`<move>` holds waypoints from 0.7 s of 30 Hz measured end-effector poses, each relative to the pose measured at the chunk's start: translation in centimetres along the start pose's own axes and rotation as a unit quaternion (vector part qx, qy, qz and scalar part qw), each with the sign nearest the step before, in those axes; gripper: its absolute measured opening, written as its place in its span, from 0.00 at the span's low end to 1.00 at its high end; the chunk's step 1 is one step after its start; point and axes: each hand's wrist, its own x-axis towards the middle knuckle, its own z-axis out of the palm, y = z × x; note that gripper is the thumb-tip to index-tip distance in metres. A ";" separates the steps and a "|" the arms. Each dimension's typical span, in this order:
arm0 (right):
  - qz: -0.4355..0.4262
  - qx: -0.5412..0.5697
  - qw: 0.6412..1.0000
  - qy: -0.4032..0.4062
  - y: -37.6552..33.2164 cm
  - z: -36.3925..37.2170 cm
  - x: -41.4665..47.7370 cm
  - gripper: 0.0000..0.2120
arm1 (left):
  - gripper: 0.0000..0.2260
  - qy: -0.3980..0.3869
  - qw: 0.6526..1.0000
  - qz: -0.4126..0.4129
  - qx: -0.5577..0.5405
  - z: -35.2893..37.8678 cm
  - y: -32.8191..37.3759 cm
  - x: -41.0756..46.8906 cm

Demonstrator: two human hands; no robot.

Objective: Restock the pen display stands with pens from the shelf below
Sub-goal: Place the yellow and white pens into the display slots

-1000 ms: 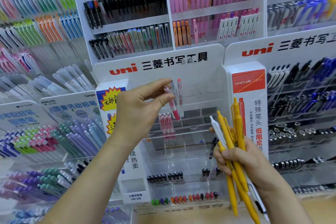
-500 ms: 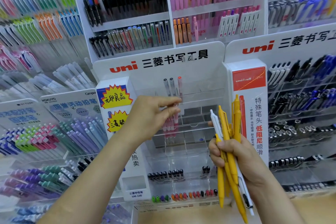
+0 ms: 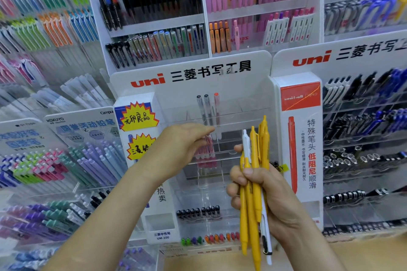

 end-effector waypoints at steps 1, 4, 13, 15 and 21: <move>0.000 -0.011 1.000 -0.013 0.0 0.2 0.0 0.32 | 0.15 0.011 1.000 0.000 0.006 0.2 -0.1 0.0; -0.002 -0.018 0.999 -0.040 -0.1 0.2 0.0 0.28 | 0.15 0.039 0.997 0.012 0.063 0.4 0.1 0.0; -0.010 -0.148 0.989 -0.016 -0.2 1.4 -0.2 0.16 | 0.16 0.012 0.885 -0.218 -0.412 -1.3 7.3 0.7; 0.002 -0.137 0.990 -0.023 -0.3 1.7 -0.1 0.14 | 0.11 0.018 0.839 -0.249 -0.483 -1.5 7.3 1.0; 0.014 -0.100 0.994 0.047 -0.3 2.6 0.4 0.09 | 0.13 0.066 0.850 -0.245 -0.461 -0.5 7.3 1.1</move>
